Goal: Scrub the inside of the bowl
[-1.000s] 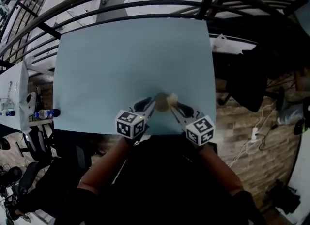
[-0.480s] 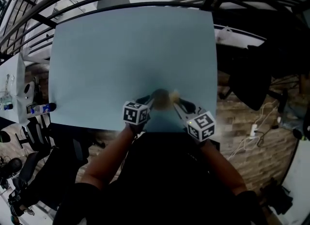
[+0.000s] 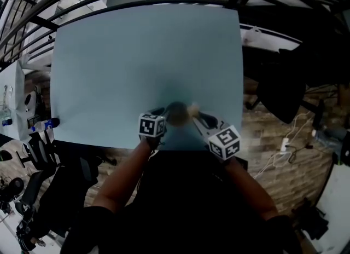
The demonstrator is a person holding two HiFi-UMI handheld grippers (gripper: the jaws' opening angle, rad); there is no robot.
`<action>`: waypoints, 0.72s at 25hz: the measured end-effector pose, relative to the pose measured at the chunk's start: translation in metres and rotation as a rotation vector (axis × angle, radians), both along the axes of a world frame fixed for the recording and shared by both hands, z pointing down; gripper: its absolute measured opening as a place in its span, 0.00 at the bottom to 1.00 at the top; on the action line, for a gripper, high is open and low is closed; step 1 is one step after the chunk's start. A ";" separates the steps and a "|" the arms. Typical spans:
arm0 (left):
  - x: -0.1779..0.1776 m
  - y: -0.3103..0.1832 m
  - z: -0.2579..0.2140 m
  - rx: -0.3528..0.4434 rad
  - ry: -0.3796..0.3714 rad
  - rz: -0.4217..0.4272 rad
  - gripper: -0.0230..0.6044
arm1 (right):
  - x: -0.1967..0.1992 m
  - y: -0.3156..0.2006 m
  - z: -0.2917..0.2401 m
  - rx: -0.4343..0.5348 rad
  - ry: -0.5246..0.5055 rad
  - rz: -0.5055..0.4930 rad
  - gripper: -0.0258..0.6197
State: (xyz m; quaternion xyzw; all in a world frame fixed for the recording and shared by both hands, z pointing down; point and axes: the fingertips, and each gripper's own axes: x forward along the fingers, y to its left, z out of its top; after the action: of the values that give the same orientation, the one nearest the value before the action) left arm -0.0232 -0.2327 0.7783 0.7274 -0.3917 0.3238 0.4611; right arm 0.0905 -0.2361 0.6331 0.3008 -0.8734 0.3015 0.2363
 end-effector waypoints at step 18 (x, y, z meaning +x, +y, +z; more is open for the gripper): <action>0.011 -0.005 0.009 -0.008 0.003 0.024 0.05 | -0.001 -0.001 0.006 -0.022 -0.008 0.004 0.15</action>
State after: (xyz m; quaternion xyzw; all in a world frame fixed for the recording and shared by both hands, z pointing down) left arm -0.0121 -0.2379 0.7869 0.7304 -0.3811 0.3299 0.4608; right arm 0.0892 -0.2371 0.6387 0.2987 -0.8703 0.3127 0.2357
